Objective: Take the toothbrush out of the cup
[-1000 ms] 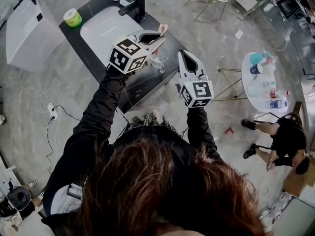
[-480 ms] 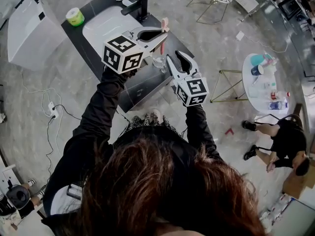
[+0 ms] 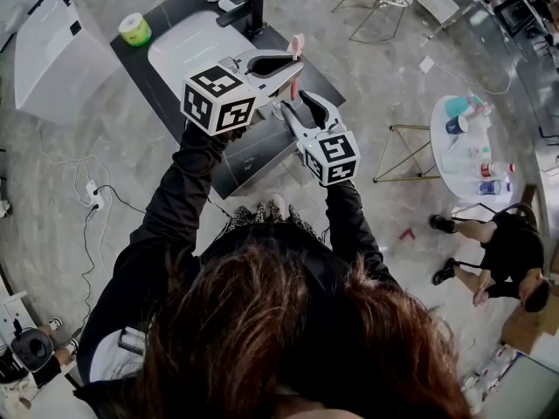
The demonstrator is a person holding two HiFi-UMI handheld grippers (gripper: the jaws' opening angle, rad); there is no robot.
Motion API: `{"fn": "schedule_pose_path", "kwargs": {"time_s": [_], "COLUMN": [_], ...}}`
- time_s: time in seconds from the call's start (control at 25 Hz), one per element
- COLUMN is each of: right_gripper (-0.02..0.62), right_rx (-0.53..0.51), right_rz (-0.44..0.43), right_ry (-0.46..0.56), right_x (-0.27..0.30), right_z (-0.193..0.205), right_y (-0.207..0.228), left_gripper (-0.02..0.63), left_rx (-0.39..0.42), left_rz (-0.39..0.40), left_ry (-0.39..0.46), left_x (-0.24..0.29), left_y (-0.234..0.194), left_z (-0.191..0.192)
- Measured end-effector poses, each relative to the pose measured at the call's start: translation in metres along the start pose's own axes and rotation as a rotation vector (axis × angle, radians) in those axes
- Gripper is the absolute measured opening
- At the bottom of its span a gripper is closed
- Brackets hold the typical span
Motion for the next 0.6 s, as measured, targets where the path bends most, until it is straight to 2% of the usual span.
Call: {"fn": "schedule_pose_path", "kwargs": {"time_s": [0.32,0.48,0.6], "right_gripper": [0.170,0.064,0.054], "right_rx": [-0.024,-0.039,-0.042], "right_rz": [0.001,0.025,0.029], "right_ry": [-0.020,-0.019,-0.016], "right_x": [0.0036,0.0024,0.0020], "right_z": [0.0010,0.0005,-0.0006], "right_y": [-0.0016,-0.0010,-0.0009], "left_gripper": [0.032,0.032,0.032], "left_rx": [0.000,0.001,0.002], "left_rz": [0.027,0.033,0.036], "left_ry": [-0.010,-0.008,-0.007], "left_x": [0.0009,0.0009,-0.0001], "left_y": [0.0050,0.0059,0.0059], "left_z": [0.0029,0.0033,0.0028]}}
Point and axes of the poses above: the fingertips, and each gripper's own axes: x forward along the fingers, y to its right, z out of its underside, the point moved 7 cm from there along -x, backward along the fingers, and after that the axes turned 9 degrees about -y, right-handed, at the moved point
